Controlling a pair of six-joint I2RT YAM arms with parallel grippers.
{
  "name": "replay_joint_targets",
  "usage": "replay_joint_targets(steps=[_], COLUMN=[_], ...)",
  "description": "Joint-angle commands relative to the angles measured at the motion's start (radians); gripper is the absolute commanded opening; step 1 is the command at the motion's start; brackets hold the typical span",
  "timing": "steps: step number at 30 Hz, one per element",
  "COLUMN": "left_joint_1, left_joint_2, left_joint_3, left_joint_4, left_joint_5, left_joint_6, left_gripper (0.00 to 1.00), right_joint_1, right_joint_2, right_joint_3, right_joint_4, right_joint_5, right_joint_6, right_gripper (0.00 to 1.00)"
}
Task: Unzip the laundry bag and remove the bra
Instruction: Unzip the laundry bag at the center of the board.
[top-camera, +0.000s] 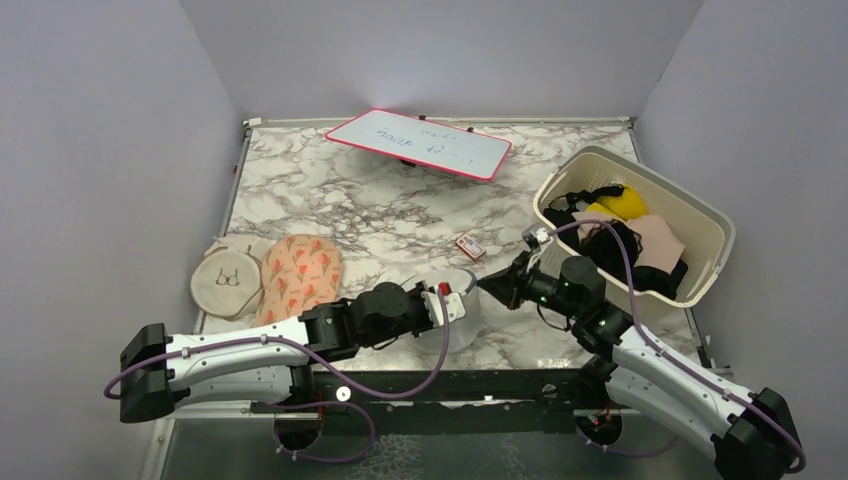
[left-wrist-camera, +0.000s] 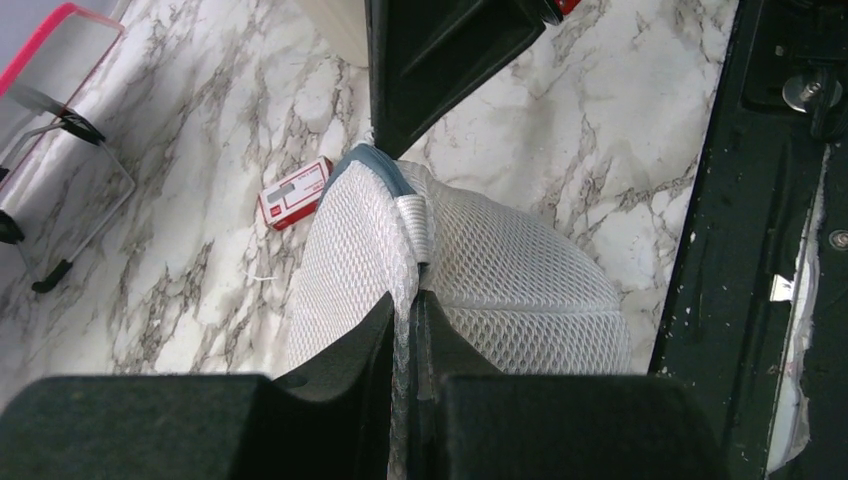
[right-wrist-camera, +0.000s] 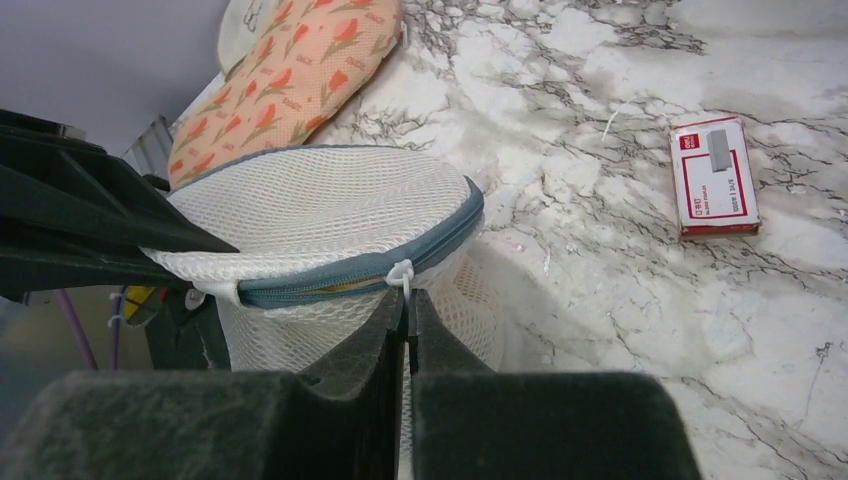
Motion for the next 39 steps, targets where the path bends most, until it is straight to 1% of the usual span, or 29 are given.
replay_joint_targets(steps=[1,5,9,11,14,15,16,19,21,22,23,24,25,27,30,32,33,35,38,39], left_joint_1=[-0.009,-0.008,-0.008,-0.009,-0.008,-0.008,-0.008,-0.008,-0.009,-0.008,-0.009,-0.008,-0.009,-0.008,-0.007,-0.005,-0.005,-0.005,-0.004,-0.004], left_joint_2=[0.001,-0.013,-0.013,0.007,0.035,0.042,0.048,0.066,0.084,0.096,0.107,0.119,0.129,0.157,0.212,0.248,0.264,0.291,0.319,0.327], left_joint_3=[0.097,0.138,0.117,0.11,0.103,0.101,0.099,0.115,0.15,0.178,0.211,0.235,0.256,0.294,0.356,0.395,0.408,0.427,0.43,0.434], left_joint_4=[-0.033,-0.059,-0.045,-0.082,-0.15,-0.163,-0.174,-0.202,-0.227,-0.247,-0.264,-0.271,-0.272,-0.281,-0.326,-0.359,-0.373,-0.388,-0.376,-0.376], left_joint_5=[-0.11,-0.218,-0.287,-0.291,-0.208,-0.179,-0.149,-0.081,-0.034,-0.035,-0.039,-0.031,-0.021,-0.041,-0.131,-0.162,-0.182,-0.212,-0.262,-0.282], left_joint_6=[0.035,0.089,0.13,0.086,-0.049,-0.102,-0.145,-0.271,-0.339,-0.386,-0.433,-0.462,-0.482,-0.523,-0.599,-0.628,-0.645,-0.678,-0.695,-0.697], left_gripper=[0.0,0.0,0.0,0.0,0.04,0.08,0.17,0.36,0.49,0.54,0.63,0.67,0.69,0.7,0.66,0.56,0.55,0.54,0.55,0.53], right_joint_1=[-0.001,-0.001,-0.001,-0.001,-0.001,-0.001,-0.002,-0.001,0.0,0.0,0.0,0.0,0.0,0.0,0.001,0.002,0.002,0.002,0.002,0.002], right_joint_2=[0.009,0.03,0.083,0.109,0.135,0.135,0.137,0.146,0.143,0.136,0.127,0.117,0.105,0.084,0.064,0.062,0.063,0.062,0.057,0.059], right_joint_3=[0.012,0.071,0.096,0.084,0.075,0.078,0.083,0.117,0.122,0.124,0.124,0.125,0.127,0.119,0.105,0.105,0.109,0.114,0.101,0.1], right_joint_4=[0.096,0.098,0.127,0.158,0.176,0.174,0.169,0.129,0.123,0.116,0.103,0.087,0.071,0.048,0.034,0.022,0.014,0.001,0.029,0.036], right_joint_5=[0.011,-0.009,-0.029,-0.038,-0.048,-0.055,-0.07,-0.123,-0.156,-0.164,-0.162,-0.161,-0.161,-0.159,-0.162,-0.158,-0.157,-0.165,-0.189,-0.187], right_joint_6=[0.008,-0.013,-0.023,-0.022,-0.032,-0.037,-0.045,-0.06,-0.063,-0.065,-0.068,-0.078,-0.089,-0.107,-0.117,-0.113,-0.11,-0.112,-0.123,-0.123], right_gripper=[0.01,0.01,0.01,0.01,0.01,0.01,0.01,0.01,0.01,0.01,0.01,0.01,0.01,0.01,0.01,0.01,0.01,0.01,0.01,0.01])
